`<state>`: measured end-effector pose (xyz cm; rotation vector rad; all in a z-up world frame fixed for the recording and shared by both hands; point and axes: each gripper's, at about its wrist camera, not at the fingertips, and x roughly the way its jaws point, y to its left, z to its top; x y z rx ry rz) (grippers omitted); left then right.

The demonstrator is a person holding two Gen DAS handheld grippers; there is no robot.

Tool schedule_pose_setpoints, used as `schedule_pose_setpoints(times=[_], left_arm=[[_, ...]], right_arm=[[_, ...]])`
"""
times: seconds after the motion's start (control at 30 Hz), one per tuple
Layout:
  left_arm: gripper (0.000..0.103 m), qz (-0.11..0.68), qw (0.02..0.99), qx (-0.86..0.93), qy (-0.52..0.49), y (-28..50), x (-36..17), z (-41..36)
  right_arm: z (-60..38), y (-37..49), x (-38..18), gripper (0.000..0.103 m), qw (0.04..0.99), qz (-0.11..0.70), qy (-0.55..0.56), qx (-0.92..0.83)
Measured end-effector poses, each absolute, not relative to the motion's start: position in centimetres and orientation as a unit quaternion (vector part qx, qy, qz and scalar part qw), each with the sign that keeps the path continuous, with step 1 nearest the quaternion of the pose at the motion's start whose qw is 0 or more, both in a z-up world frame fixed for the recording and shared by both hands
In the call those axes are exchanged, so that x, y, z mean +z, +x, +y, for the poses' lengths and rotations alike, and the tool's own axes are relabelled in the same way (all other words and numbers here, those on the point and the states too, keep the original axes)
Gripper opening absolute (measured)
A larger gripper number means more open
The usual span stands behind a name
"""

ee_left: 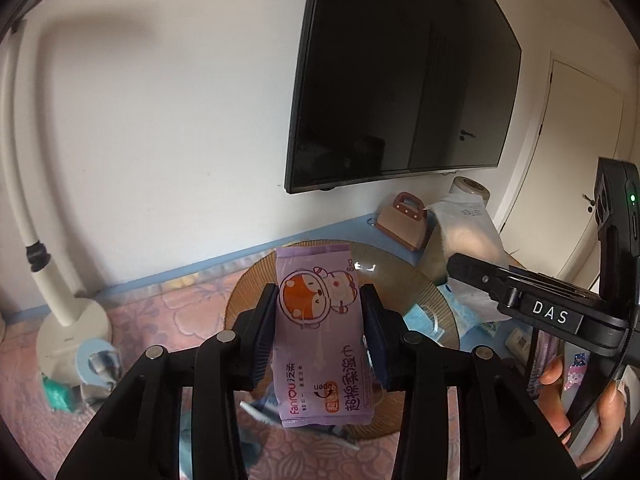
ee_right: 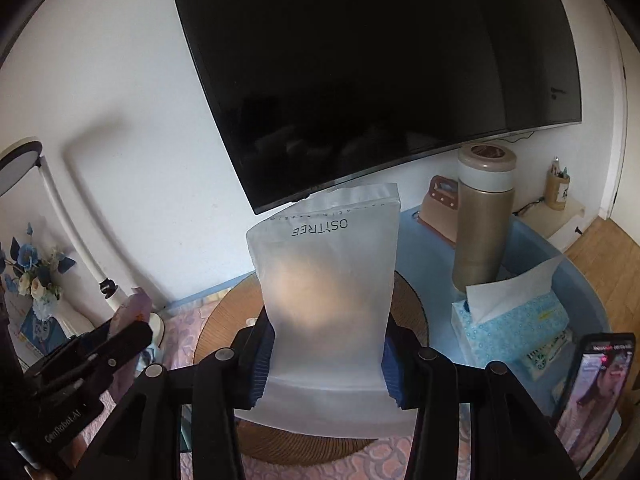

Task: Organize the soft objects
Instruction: 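Carry the purple pack and clear bag to the amber bowl and release, then move both tools back over the bed toward the blue cloth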

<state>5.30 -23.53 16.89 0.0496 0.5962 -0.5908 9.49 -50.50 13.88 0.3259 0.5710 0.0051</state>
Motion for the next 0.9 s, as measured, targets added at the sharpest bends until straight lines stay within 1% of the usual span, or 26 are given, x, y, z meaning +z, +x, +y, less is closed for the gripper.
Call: schedule_pose_setpoints(times=[0.03,0.07,0.1,0.2,0.37,0.47,0.57,0.63,0.67,0.7,0.73,0.9], left_arm=[[0.053,0.288,0.914,-0.285,0.029,5.9,16.6,-24.2],[0.059,0.288,0.915,-0.280,0.030,6.4,16.3,-24.6],[0.070,0.292,0.917,-0.272,0.029,6.8,16.1,-24.7],[0.071,0.298,0.917,-0.264,0.008,7.2,15.7,-23.6],[0.071,0.304,0.921,-0.245,-0.018,6.2,15.8,-19.8],[0.071,0.306,0.923,-0.231,-0.038,5.1,16.6,-17.4],[0.071,0.289,0.931,-0.218,-0.051,2.8,17.8,-14.4],[0.072,0.277,0.938,-0.202,-0.052,1.3,18.3,-12.4],[0.072,0.272,0.942,-0.189,-0.052,0.5,18.3,-11.3],[0.075,0.267,0.946,-0.174,-0.054,-0.3,18.3,-10.1],[0.077,0.265,0.949,-0.160,-0.058,-1.0,18.1,-8.7],[0.077,0.282,0.948,-0.114,-0.096,-3.0,16.5,-1.8]], right_arm=[[-50.6,10.3,13.7,0.057,0.945,0.286,0.160,0.000],[-50.8,11.1,13.4,0.071,0.943,0.291,0.162,-0.008],[-51.1,11.5,13.0,0.072,0.940,0.295,0.169,-0.015],[-51.9,11.5,11.7,0.072,0.931,0.310,0.194,0.001],[-51.5,9.5,10.3,0.072,0.926,0.324,0.191,-0.003],[-50.2,8.2,10.5,0.072,0.925,0.328,0.194,0.017],[-47.8,6.0,11.4,0.073,0.931,0.319,0.173,0.036],[-46.1,4.5,12.0,0.076,0.936,0.308,0.159,0.055],[-45.0,3.7,12.3,0.082,0.939,0.300,0.153,0.066],[-43.9,3.0,12.6,0.088,0.943,0.291,0.147,0.074],[-42.9,2.5,12.8,0.090,0.945,0.284,0.142,0.080],[-36.1,1.0,12.3,0.090,0.948,0.278,0.102,0.118]])
